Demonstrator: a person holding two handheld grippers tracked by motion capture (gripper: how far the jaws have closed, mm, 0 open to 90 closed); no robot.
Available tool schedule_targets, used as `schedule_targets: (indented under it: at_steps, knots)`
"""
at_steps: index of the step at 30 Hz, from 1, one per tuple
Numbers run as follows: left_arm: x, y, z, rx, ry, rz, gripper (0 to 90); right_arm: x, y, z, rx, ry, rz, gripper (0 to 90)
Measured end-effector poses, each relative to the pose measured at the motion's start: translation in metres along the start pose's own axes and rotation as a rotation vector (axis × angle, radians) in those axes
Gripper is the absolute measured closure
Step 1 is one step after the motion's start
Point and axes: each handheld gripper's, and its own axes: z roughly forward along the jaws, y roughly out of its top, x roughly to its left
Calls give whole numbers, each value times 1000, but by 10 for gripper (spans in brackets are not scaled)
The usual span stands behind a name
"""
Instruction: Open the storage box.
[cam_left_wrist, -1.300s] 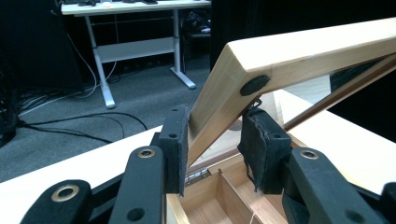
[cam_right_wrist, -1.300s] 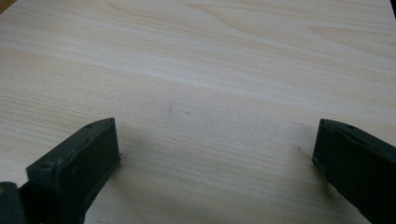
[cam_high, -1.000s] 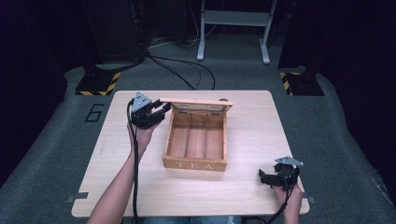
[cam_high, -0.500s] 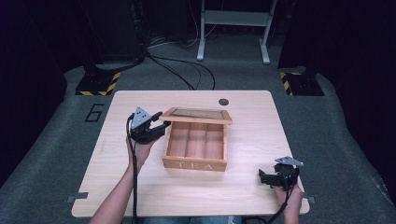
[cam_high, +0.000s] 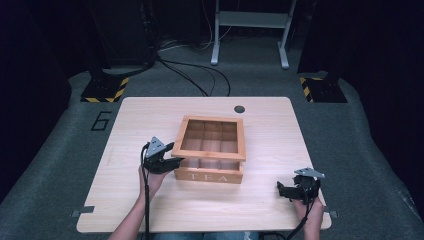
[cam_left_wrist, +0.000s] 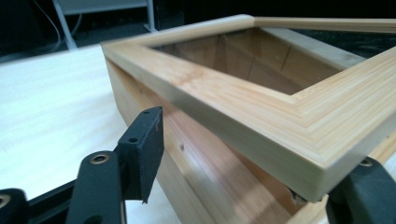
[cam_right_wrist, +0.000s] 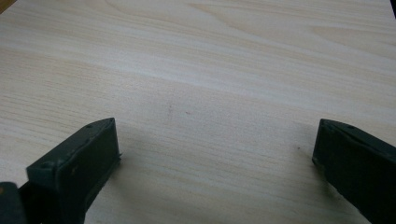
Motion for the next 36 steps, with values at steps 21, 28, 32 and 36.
schedule_targets:
  at_steps: [21,28,32,36]
  knots:
    - [-3,-18,-2,101,-35,-39,181,0,0,0,0,0,0,0]
    - [-8,-22,-6,172,-37,1,75,0,0,0,0,0,-1,0]
    - [-12,-37,-7,196,-26,-16,38,0,0,0,0,-1,1,2]
    - [-12,-49,-16,233,2,-22,0,0,0,0,-1,-1,1,2]
